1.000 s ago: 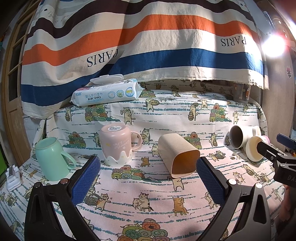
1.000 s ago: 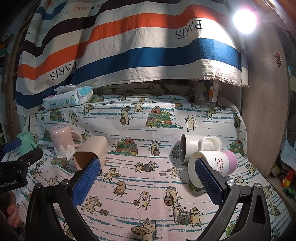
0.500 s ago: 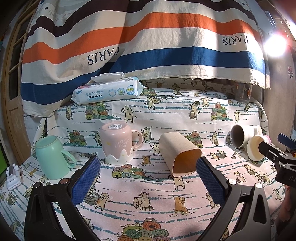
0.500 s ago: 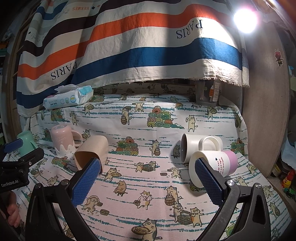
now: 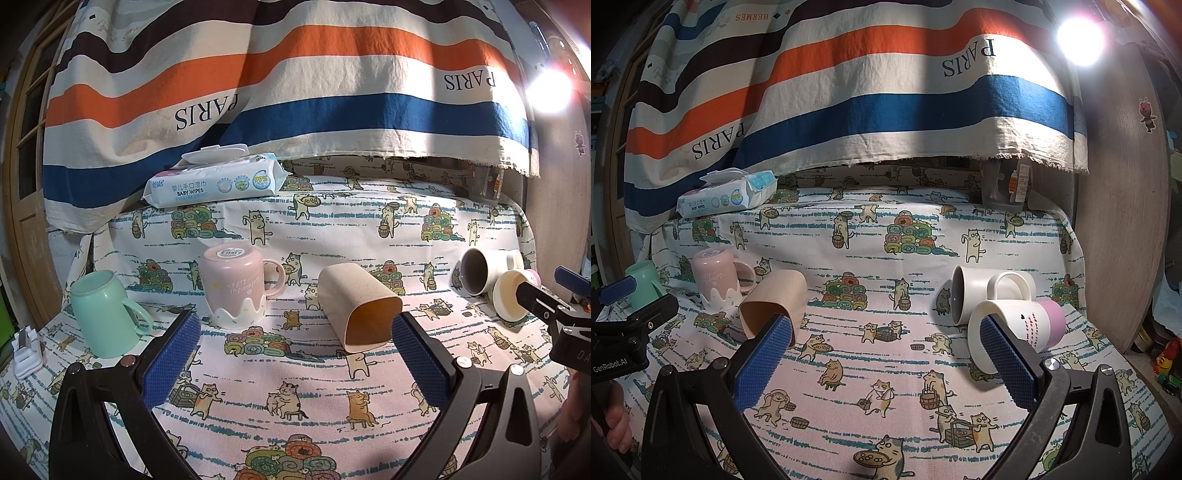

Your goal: Flip cup upside down

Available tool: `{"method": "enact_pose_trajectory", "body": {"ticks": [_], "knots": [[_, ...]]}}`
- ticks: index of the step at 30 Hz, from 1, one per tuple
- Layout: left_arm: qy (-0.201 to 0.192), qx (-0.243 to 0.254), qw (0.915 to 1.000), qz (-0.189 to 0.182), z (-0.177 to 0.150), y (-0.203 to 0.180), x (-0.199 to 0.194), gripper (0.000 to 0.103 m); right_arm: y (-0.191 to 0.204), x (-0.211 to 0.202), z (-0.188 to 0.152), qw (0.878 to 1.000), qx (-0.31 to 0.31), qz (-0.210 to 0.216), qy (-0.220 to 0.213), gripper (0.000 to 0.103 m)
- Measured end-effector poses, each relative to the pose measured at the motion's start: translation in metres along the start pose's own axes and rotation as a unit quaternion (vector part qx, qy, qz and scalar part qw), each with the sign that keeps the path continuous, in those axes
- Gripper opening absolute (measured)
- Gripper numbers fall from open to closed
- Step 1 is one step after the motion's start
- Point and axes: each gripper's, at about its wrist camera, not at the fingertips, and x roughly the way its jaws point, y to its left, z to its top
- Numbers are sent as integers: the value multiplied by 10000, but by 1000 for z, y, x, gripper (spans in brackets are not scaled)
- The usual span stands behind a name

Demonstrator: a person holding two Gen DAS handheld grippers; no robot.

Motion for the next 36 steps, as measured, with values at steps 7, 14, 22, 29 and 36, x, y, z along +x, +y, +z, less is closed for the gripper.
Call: {"method": "enact_pose_trajectory", "body": {"ticks": [7, 14, 22, 29, 36], "knots": [[-6, 1, 10000, -4, -1, -2, -1, 103, 0, 0, 0, 10000, 1, 0, -1, 103], [-8, 3, 10000, -4, -1, -2, -1, 103, 0, 0, 0, 10000, 0, -1, -1, 103], [3, 2, 10000, -3, -2, -1, 0, 103, 0, 0, 0, 10000, 1, 1, 2, 103], [6, 2, 10000, -2, -2, -1, 0, 103, -1, 0, 0, 10000, 2, 1, 2, 103], [7, 2, 10000, -8, -1, 0, 0, 103, 2, 0, 0, 10000, -36, 57, -10, 103]]}}
